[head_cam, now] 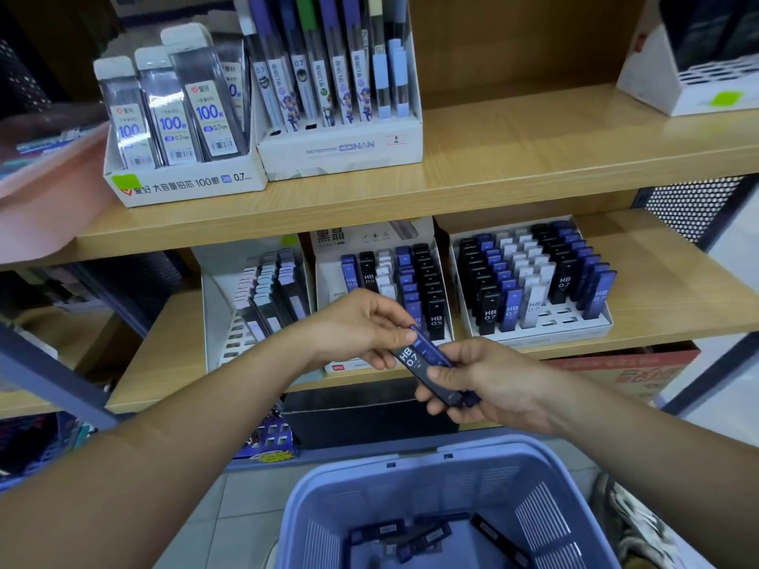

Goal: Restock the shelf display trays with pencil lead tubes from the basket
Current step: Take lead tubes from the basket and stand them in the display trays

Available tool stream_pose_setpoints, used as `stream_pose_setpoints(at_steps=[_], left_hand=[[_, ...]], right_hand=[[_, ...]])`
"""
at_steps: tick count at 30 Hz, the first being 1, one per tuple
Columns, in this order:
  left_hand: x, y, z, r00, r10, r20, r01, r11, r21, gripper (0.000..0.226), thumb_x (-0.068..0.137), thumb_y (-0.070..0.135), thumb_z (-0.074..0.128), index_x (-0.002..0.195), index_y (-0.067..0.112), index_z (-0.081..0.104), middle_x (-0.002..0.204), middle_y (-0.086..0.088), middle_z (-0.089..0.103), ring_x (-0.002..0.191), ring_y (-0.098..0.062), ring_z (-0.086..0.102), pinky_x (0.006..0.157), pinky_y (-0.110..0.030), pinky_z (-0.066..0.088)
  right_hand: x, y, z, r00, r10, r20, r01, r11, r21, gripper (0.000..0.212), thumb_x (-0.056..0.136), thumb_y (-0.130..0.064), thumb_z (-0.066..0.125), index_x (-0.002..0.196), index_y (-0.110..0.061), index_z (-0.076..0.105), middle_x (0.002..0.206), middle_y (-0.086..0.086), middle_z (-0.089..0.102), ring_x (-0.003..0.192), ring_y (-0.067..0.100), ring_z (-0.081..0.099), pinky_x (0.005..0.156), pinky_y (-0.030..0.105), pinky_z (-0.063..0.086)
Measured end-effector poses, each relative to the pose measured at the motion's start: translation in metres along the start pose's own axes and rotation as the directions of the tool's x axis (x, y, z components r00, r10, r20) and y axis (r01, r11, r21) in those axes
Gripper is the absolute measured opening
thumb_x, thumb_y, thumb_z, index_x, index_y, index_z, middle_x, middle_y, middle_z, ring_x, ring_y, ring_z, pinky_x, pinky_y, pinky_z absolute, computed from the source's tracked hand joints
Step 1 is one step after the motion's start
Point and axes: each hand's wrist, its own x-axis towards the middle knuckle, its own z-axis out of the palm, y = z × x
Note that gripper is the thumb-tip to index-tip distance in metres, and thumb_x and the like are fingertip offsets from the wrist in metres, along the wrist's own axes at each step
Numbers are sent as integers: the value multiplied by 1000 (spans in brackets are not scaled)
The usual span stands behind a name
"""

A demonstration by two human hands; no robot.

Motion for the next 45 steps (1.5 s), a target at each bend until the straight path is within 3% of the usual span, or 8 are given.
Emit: stream_pose_setpoints(at_steps=[7,14,19,24,29,37,42,45], left_hand=[[0,5,5,1000,2,10,-1,1000,-15,17,82,4,70,97,10,67,81,-9,71,64,-13,68,65,-21,57],[-10,1,-24,972,1,-233,-1,1000,4,15,80,-2,70,93,5,68,76,-10,70,67,-16,69,66,-21,57],[-23,-16,-56,920,5,-391,16,999,50,11,88,-1,63,91,8,67,78,-8,63,61,-8,63,70,-23,57],[-39,-26,-63,946,4,-323,14,998,56,14,88,-3,61,96,7,66,72,-5,59,63,-10,62,73,-28,54],[-48,-29,-58,969,42,-243,-45,999,-6,14,87,-3,62,96,7,67,83,-14,64,71,-17,62,77,-30,55],[-61,-30,-59,967,53,-250,-77,993,-87,27,89,36,58,101,15,70,101,-3,71,89,-10,64,76,-24,52],[-62,-31,-59,966,130,-222,-143,989,-42,32,81,-3,68,108,14,68,97,-5,72,87,-10,66,76,-19,53],[-63,-28,-60,969,149,-195,-169,982,-90,40,80,-9,65,109,19,68,93,-4,73,87,-12,67,77,-20,53]], right_hand=[[-3,-3,-8,1000,-14,21,18,980,-200,15,101,-9,50,109,-16,61,86,5,73,78,14,71,66,26,55],[8,-9,5,995,26,-101,-33,997,-64,9,102,-17,49,105,-18,57,88,11,70,72,19,68,67,32,60],[19,-15,13,992,23,-120,-11,995,96,20,100,-16,54,111,-4,66,88,13,60,74,23,68,66,35,59],[25,-21,31,999,-51,-4,51,986,159,23,89,-26,66,106,-15,76,113,2,72,103,22,69,82,45,59],[27,-22,52,981,-69,182,28,975,220,36,82,-28,67,114,-14,72,115,7,72,101,30,71,74,38,60],[34,-19,65,985,-104,140,83,986,146,24,87,-24,65,106,-12,74,106,8,75,84,18,71,72,28,59],[33,-18,67,985,-84,151,70,993,95,27,77,-30,69,98,-17,77,102,9,75,79,16,70,69,28,56],[30,-19,62,976,-70,208,51,994,95,26,79,-32,67,97,-16,77,95,12,74,78,16,69,70,27,55]])
